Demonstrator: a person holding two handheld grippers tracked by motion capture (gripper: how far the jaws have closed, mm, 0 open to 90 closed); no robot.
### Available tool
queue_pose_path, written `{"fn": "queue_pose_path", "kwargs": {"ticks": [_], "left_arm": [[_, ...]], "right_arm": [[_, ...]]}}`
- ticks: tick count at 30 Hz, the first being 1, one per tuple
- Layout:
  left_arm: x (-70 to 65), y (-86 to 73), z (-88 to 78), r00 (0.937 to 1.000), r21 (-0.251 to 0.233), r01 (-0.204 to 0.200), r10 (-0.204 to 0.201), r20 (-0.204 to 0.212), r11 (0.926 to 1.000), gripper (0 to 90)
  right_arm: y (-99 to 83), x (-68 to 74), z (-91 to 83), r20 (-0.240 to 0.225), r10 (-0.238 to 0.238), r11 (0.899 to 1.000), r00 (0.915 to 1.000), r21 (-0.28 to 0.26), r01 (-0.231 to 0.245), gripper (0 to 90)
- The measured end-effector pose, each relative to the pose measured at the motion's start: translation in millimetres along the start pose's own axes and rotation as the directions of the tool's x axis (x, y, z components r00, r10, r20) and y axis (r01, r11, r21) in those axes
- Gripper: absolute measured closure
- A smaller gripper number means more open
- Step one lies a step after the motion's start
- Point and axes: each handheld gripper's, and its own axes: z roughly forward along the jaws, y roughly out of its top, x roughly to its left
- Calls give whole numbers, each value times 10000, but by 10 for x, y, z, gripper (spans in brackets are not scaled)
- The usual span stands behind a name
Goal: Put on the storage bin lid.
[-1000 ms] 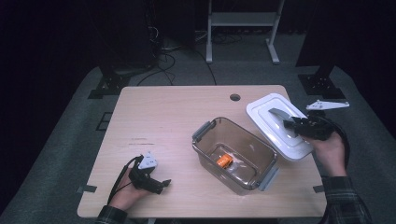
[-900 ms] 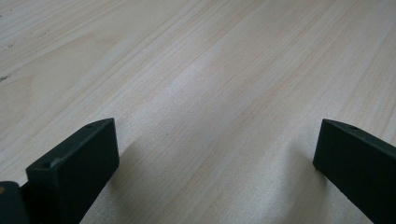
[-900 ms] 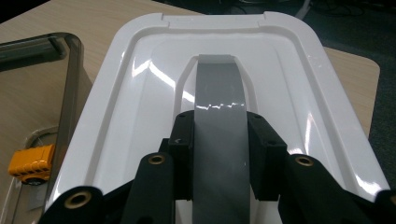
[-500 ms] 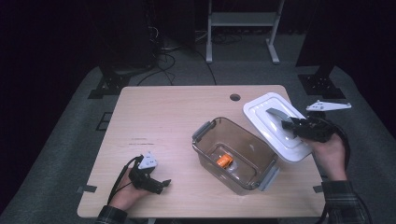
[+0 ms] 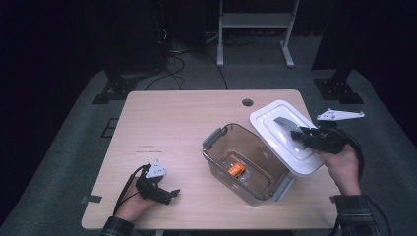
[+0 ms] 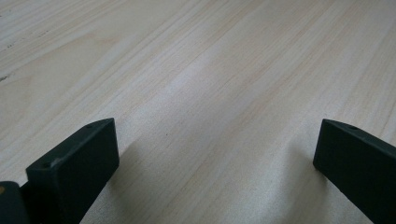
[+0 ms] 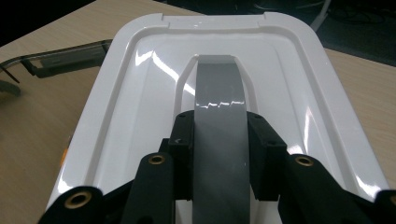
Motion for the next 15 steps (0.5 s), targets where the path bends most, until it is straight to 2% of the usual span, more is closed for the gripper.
{"fn": "queue_pose_path", "kwargs": {"ticks": [15], "left_arm": [[-1,-1,0,10000,-7,-10,10,7,10000,0]], "right_arm": [[13,171,41,-290,-346,9993,9990,111,350,662]]}}
